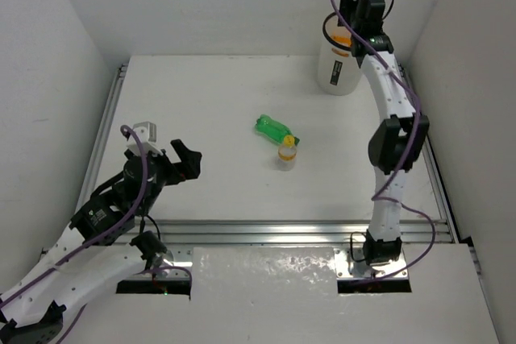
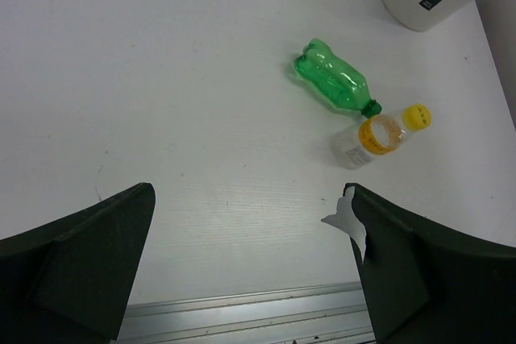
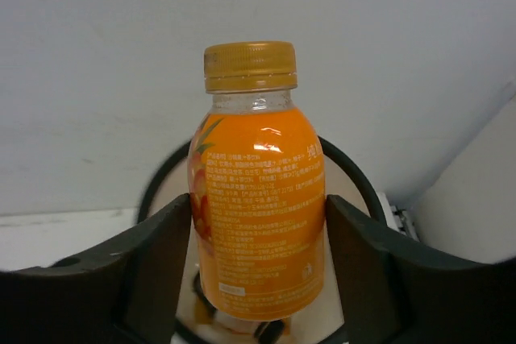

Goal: Put the plastic bottles in the bin

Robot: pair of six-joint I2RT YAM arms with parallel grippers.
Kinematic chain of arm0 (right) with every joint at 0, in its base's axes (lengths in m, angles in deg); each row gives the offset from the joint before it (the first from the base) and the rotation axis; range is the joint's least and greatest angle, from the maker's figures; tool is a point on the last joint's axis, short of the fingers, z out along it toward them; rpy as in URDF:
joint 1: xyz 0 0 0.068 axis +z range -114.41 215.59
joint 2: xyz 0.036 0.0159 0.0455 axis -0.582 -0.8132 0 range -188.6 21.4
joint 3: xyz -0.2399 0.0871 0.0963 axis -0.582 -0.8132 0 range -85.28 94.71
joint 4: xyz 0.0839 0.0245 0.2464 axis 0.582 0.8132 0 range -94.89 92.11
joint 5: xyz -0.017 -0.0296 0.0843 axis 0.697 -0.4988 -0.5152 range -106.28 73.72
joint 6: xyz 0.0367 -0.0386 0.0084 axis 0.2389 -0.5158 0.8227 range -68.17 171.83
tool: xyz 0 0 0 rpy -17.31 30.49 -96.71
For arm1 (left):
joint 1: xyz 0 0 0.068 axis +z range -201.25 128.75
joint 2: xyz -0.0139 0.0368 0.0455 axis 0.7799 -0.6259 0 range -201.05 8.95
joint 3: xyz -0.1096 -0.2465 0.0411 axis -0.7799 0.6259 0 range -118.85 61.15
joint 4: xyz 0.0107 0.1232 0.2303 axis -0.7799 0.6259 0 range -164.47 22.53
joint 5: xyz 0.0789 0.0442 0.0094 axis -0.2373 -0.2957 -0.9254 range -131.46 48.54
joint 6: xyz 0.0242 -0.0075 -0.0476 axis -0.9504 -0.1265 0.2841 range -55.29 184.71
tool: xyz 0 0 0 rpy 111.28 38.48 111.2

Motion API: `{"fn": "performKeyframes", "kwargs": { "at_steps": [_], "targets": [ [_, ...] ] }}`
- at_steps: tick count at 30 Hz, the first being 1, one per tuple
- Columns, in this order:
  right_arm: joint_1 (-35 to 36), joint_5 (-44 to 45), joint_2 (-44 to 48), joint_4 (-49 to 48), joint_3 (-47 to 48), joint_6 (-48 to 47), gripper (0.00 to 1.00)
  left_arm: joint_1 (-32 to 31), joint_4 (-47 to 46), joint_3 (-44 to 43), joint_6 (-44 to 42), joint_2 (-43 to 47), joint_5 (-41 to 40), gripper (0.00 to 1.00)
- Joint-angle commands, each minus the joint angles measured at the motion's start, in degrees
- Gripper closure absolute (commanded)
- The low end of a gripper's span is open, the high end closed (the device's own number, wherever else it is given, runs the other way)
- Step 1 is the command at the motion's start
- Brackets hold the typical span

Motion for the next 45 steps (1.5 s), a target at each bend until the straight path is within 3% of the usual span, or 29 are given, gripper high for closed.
{"fn": "performKeyframes", "kwargs": {
  "at_steps": [1, 2, 7, 10, 13, 14, 17, 20, 24, 35, 39, 41, 42, 44, 45],
  "targets": [
    [-0.51, 0.77, -5.37, 2.28, 8.49, -2.24, 0.31, 0.12, -3.27, 0.03, -1.60, -0.96, 1.67, 0.00],
    [-0.51, -0.79, -5.47, 1.68, 9.11, -1.72, 0.01, 0.39, -3.45, 0.11, -1.95, -1.32, 2.02, 0.00],
    [0.10, -7.64, 2.58, 4.30, 6.14, 2.24, 0.01, 1.70, -4.24, 0.11, -2.83, -2.02, 3.34, 0.00],
    [3.25, -13.19, 15.03, 8.78, -6.48, 4.96, 0.01, 4.77, -5.73, 0.29, -4.23, -2.73, 6.75, 0.00],
    [8.87, -14.25, 28.56, 10.63, -26.69, 7.15, 0.01, 7.93, -6.44, 0.38, -5.03, -2.90, 9.49, 0.00],
    [10.29, -14.34, 32.03, 7.94, -38.49, 8.21, 0.01, 8.21, -6.44, 0.46, -5.12, -2.73, 9.50, 0.00],
    [16.01, -15.48, 44.43, -0.94, -61.09, 11.99, 0.01, 8.65, -7.05, 1.08, -5.03, -0.97, 9.58, 0.00],
    [20.49, -12.58, 48.92, -8.87, -72.75, 13.23, 0.01, 8.65, -7.49, 1.34, -5.21, -0.09, 10.64, 0.00],
    [21.81, -18.02, 48.41, -15.90, -79.39, 14.46, 0.01, 8.56, -7.76, 1.34, -5.65, -0.53, 11.60, 0.00],
    [24.45, -19.52, 41.64, -15.28, -80.62, 12.53, 0.01, 8.65, -7.76, 1.52, -5.65, 0.00, 11.43, 0.00],
    [25.51, -19.96, 39.27, -15.73, -80.53, 12.70, 0.09, 8.56, -7.76, 1.52, -5.74, -0.09, 11.61, 0.00],
    [26.82, -20.06, 37.78, -16.43, -80.01, 12.00, 0.23, 8.56, -7.76, 1.43, -5.74, 0.00, 11.69, 0.00],
    [27.35, -19.44, 37.25, -16.61, -79.66, 11.04, 0.41, 8.56, -7.76, 1.52, -5.74, 0.00, 11.69, 0.00],
    [28.32, -17.52, 36.81, -15.92, -78.52, 10.33, 0.56, 8.65, -7.84, 1.61, -5.82, 0.09, 11.87, 0.00],
    [28.49, -17.33, 37.07, -14.86, -77.12, 10.24, 0.72, 8.65, -7.84, 1.61, -5.82, 0.09, 11.87, 0.00]
  ]
}}
